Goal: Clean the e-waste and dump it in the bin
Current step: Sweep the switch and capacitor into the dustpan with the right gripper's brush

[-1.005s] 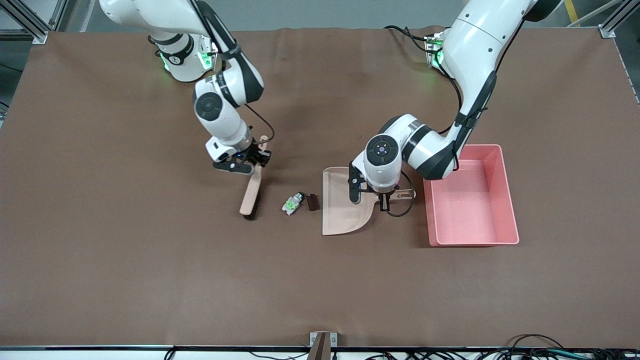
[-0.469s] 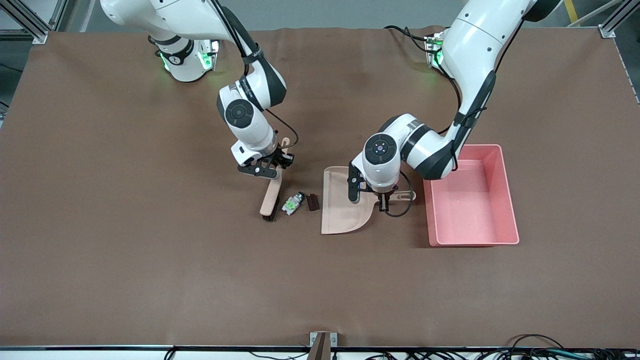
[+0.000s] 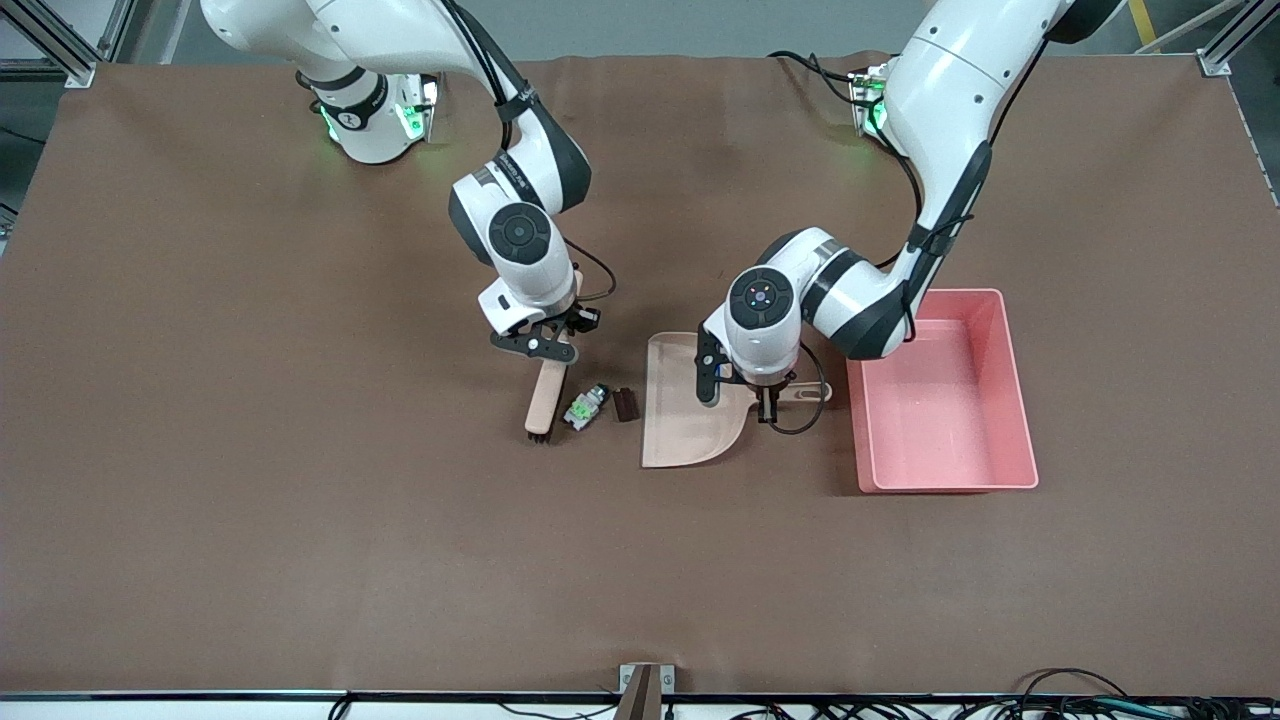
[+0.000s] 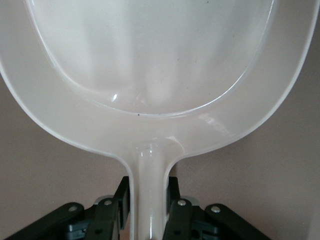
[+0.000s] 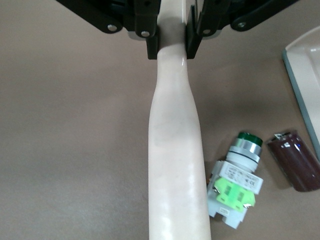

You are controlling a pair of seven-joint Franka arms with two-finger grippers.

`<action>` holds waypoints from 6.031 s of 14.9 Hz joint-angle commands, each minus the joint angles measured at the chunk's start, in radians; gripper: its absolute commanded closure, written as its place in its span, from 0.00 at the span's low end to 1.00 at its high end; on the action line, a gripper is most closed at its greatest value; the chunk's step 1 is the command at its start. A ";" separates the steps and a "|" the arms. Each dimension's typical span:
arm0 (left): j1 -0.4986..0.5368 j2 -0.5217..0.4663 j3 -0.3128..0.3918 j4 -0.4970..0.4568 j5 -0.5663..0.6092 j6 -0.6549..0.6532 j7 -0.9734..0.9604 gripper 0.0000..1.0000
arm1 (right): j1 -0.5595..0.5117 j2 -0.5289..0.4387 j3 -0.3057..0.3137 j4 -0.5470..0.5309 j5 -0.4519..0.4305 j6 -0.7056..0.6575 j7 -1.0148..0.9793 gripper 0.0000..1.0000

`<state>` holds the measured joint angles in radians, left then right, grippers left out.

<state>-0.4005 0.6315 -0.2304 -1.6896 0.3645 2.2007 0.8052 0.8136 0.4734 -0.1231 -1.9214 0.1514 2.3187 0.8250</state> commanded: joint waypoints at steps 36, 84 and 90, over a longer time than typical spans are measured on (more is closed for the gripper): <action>0.002 0.013 0.000 0.021 0.014 0.004 0.008 0.89 | -0.022 0.129 0.023 0.202 0.125 -0.096 -0.153 1.00; 0.003 0.033 0.000 0.033 0.016 0.004 0.011 0.89 | 0.052 0.274 0.066 0.427 0.163 -0.074 -0.020 1.00; 0.005 0.031 0.000 0.033 0.016 0.004 0.011 0.89 | 0.071 0.292 0.071 0.463 0.163 -0.076 0.032 1.00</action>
<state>-0.3988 0.6344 -0.2294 -1.6866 0.3646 2.2000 0.8057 0.8735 0.7471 -0.0517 -1.4874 0.2975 2.2456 0.8323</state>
